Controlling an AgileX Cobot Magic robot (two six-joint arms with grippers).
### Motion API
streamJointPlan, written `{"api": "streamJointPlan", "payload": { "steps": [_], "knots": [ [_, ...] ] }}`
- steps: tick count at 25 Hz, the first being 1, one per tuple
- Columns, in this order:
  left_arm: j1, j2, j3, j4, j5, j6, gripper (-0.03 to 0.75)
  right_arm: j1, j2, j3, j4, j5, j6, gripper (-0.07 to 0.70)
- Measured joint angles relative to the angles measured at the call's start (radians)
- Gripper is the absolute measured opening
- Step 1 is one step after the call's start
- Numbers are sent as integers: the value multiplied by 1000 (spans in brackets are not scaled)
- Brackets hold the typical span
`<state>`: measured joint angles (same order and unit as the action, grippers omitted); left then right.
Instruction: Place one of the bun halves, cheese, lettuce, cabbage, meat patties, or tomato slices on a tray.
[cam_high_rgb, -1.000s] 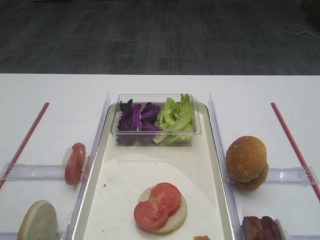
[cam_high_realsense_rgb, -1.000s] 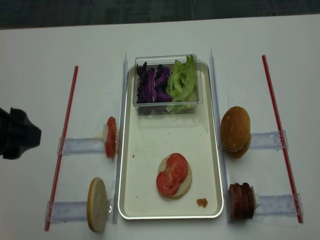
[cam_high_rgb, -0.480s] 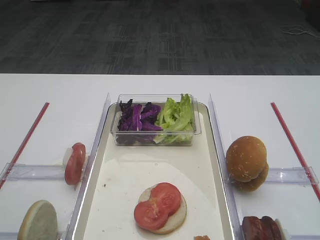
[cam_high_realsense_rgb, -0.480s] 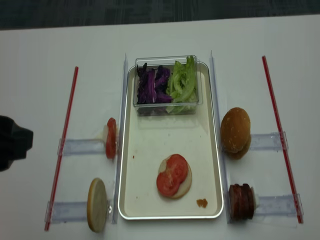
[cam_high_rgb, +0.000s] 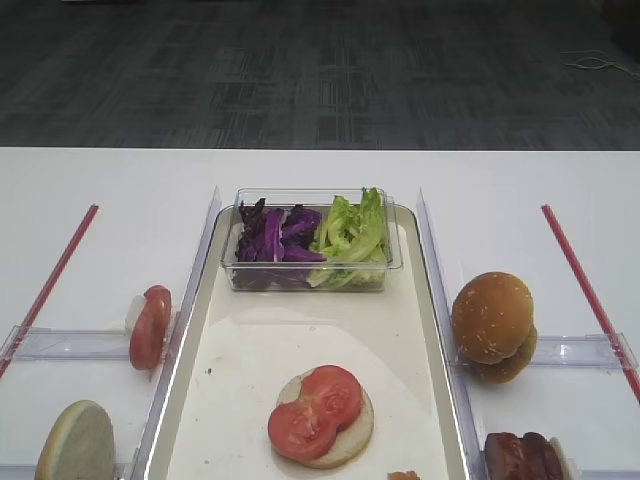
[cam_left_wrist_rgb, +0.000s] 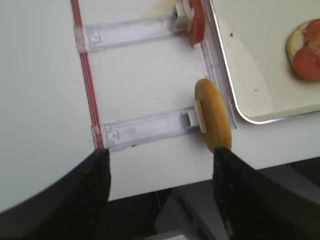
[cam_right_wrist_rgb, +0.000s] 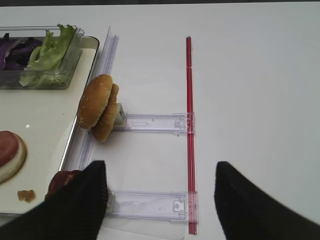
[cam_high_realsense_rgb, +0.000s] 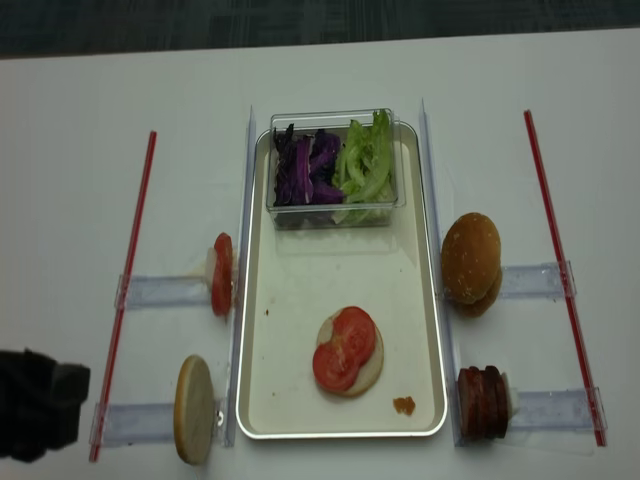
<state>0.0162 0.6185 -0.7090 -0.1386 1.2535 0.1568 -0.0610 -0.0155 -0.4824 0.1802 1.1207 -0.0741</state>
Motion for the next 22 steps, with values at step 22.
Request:
{"api": "streamJointPlan", "payload": {
  "steps": [22],
  "knots": [
    [0, -157, 169, 10, -24, 7, 453, 0, 0, 0, 0, 0, 0, 468]
  ]
}}
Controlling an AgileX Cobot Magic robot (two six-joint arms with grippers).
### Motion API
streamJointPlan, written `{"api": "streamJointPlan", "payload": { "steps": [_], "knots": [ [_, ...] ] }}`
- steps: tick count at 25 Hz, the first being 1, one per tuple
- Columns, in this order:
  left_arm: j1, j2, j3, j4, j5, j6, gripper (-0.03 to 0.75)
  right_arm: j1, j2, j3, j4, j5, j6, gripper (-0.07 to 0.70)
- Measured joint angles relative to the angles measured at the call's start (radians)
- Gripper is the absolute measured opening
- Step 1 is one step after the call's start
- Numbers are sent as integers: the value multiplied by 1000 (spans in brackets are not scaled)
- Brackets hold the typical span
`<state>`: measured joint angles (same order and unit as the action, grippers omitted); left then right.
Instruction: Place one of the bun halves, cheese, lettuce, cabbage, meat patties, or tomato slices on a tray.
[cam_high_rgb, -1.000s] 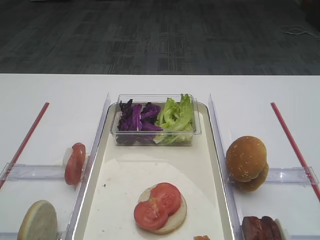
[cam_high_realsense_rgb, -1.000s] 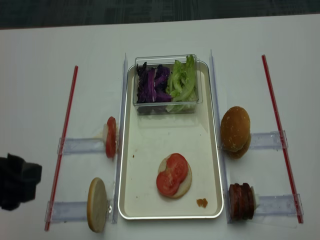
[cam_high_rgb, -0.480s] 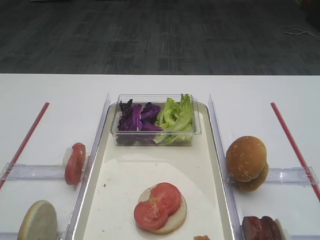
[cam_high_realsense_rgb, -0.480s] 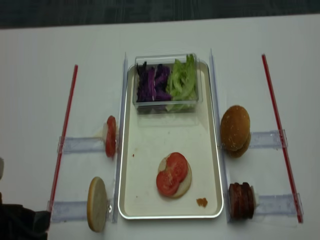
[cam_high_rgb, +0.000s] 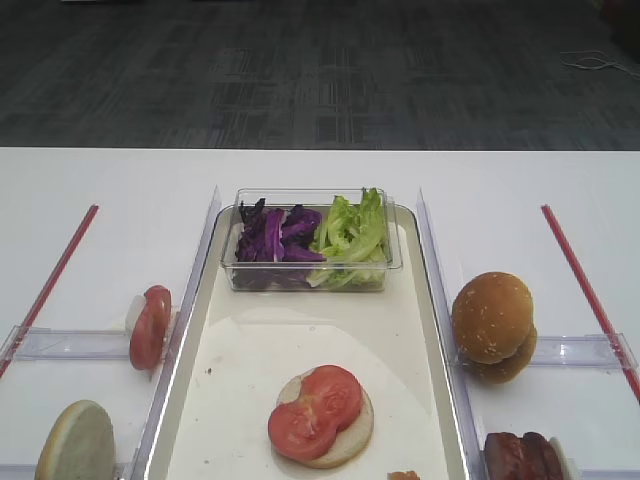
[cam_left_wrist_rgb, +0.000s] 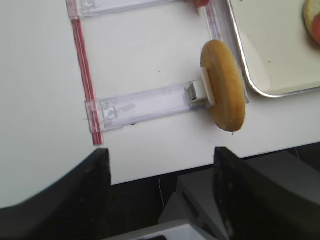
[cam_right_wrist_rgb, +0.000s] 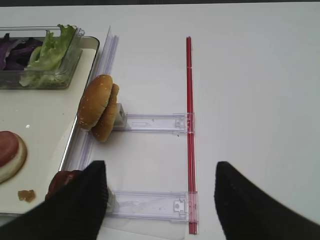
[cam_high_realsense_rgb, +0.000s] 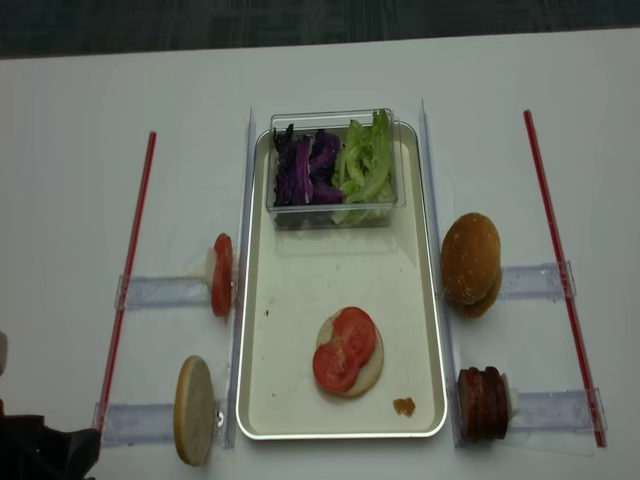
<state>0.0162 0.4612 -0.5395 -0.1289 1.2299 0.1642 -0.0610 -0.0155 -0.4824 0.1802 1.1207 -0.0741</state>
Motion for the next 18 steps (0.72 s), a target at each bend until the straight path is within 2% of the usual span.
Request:
{"api": "streamJointPlan", "payload": {
  "steps": [11, 18],
  "knots": [
    [0, -62, 13, 19, -13, -1, 452, 0, 0, 0, 0, 0, 0, 468],
    [0, -62, 42, 27, -59, -26, 452, 0, 0, 0, 0, 0, 0, 468]
  ]
}}
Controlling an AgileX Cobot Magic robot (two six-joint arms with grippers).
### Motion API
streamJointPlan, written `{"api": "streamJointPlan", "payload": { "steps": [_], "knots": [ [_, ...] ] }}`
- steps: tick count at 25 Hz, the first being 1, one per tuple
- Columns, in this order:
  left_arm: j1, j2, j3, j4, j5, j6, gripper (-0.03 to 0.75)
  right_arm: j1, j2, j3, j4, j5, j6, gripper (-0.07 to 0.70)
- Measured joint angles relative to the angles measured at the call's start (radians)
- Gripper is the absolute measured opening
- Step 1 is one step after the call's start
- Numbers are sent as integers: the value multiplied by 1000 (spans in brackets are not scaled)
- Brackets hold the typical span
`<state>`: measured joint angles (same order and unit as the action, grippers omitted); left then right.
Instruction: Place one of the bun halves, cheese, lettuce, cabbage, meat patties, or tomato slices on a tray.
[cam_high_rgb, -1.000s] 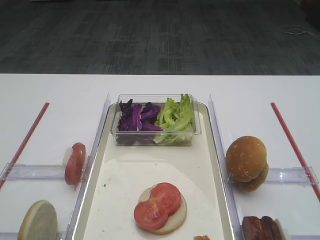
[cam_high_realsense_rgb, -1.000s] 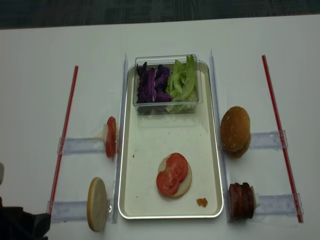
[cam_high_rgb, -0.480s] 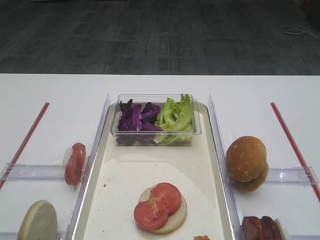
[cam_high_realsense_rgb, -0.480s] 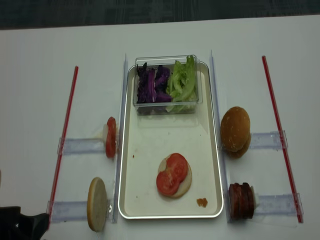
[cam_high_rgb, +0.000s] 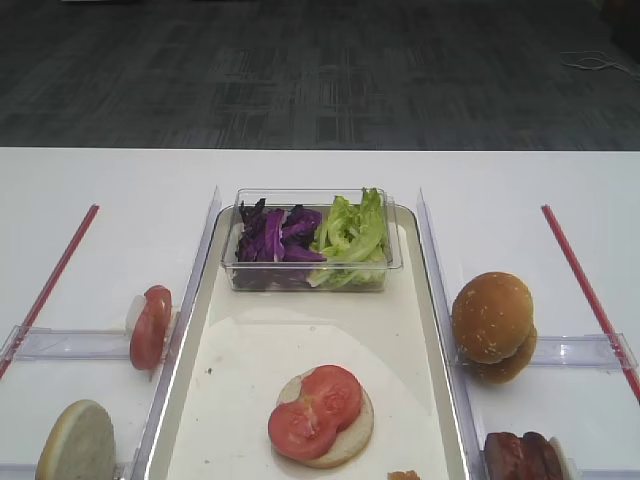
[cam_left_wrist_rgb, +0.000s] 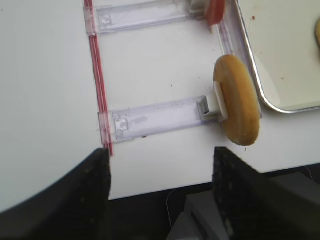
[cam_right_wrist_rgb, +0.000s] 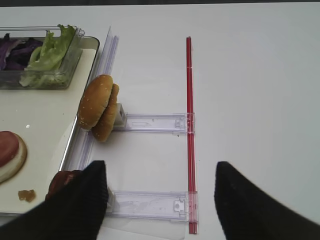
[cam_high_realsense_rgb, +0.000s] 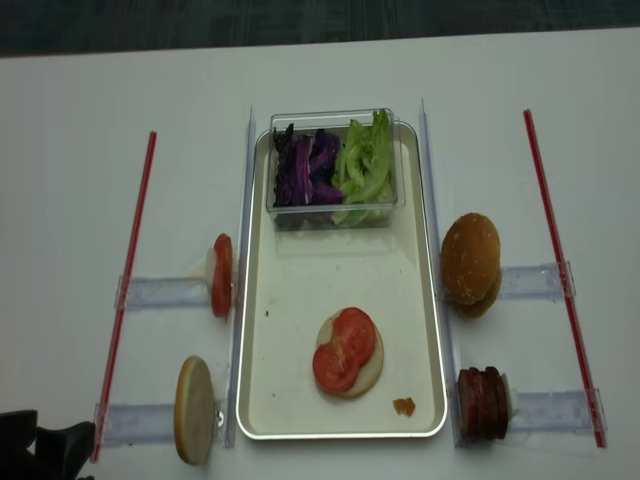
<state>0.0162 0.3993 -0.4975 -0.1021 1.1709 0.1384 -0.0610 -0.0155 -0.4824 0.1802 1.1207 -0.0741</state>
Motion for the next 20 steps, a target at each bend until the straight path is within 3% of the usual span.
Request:
{"api": "streamJointPlan", "payload": {
  "steps": [20],
  "knots": [
    [0, -75, 6, 3, -8, -24, 452, 0, 0, 0, 0, -2, -2, 468]
  ]
}}
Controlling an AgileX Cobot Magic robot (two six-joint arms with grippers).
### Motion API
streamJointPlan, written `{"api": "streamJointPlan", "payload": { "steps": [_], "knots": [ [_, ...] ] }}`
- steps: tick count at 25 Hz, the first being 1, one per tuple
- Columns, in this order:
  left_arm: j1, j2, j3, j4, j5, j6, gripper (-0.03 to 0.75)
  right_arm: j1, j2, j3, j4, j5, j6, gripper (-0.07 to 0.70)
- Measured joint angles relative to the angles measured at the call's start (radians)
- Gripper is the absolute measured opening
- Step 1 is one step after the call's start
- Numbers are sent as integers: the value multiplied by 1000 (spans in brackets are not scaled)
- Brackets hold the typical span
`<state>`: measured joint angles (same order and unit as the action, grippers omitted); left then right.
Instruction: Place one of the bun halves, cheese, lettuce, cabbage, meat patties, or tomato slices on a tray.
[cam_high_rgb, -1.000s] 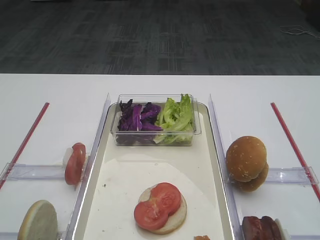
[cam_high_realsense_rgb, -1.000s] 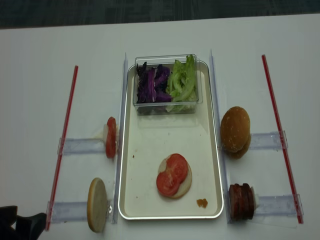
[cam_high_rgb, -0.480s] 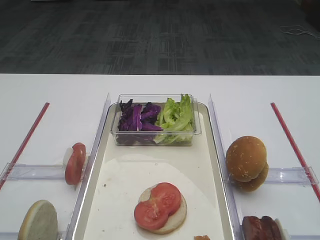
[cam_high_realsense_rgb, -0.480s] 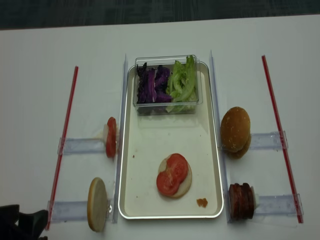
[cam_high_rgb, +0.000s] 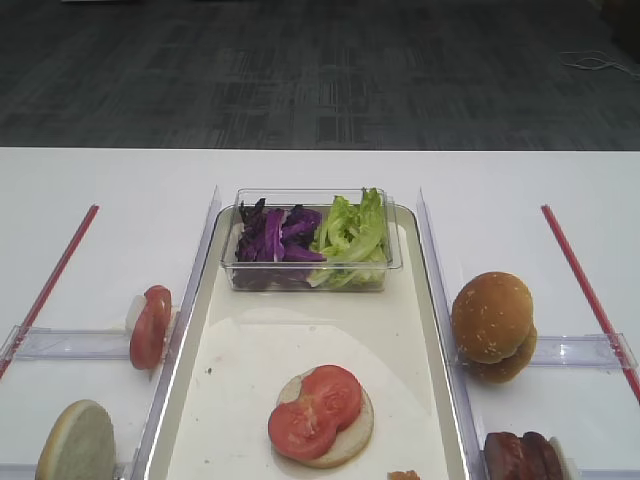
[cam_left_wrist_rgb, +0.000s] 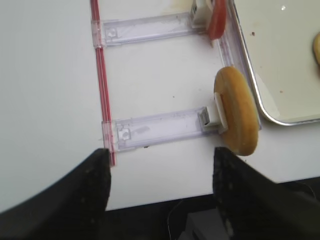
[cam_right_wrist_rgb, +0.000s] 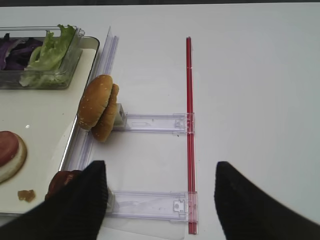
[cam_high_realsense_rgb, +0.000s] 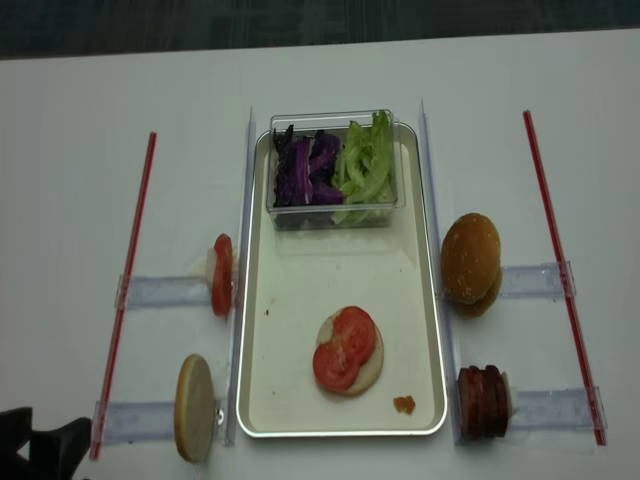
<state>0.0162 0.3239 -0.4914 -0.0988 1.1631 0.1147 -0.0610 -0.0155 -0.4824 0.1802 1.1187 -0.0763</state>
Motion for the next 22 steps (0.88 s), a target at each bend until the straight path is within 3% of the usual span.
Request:
{"api": "streamJointPlan", "payload": {
  "steps": [22],
  "knots": [
    [0, -289, 0, 1, 8, -4, 452, 0, 0, 0, 0, 0, 0, 468]
  ]
}}
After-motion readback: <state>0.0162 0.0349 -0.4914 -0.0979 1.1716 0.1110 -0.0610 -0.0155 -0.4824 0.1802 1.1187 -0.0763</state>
